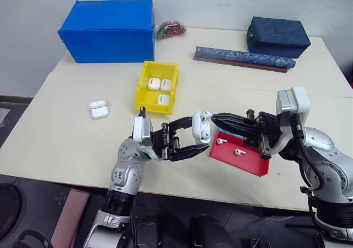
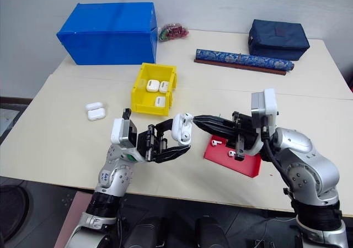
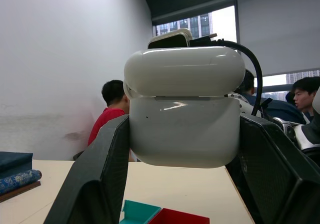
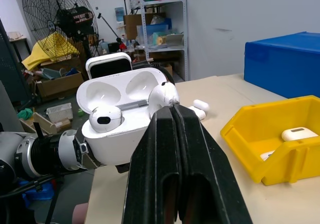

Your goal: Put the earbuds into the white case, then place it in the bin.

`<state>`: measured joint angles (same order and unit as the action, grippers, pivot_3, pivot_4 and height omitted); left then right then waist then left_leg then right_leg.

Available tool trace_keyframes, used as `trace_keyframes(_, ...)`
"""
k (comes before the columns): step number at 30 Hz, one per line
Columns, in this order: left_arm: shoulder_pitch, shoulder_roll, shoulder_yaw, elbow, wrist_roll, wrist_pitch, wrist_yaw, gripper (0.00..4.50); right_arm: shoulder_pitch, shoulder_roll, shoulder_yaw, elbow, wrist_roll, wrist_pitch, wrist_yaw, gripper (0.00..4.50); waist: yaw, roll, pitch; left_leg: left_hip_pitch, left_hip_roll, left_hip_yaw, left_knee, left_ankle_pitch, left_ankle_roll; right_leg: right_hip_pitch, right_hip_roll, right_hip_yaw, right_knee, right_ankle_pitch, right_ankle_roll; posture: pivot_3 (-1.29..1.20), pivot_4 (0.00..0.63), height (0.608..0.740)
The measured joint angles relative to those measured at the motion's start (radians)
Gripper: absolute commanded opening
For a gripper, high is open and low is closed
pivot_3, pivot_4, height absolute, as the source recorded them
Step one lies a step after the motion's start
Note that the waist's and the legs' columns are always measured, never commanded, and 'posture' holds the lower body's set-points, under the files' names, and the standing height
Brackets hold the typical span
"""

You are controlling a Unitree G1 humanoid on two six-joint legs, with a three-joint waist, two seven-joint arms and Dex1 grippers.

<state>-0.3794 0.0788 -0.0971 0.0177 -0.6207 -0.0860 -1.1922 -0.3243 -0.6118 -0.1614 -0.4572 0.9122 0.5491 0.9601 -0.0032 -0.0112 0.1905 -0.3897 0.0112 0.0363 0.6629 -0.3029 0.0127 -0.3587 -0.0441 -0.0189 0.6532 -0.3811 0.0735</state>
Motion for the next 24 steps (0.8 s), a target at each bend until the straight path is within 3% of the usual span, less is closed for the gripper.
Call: trace_keyframes(24,-0.001,0.002,-0.002,0.030,0.003,0.001,-0.003,2.77,-0.047,-0.001,-0.014,0.019,0.054,0.040,-0.075,0.01,0.000,0.000,0.000,0.000,0.000,0.000,0.000,0.000,0.000,0.000,0.000,0.000,0.000,0.000,0.000,0.00,0.150,0.740)
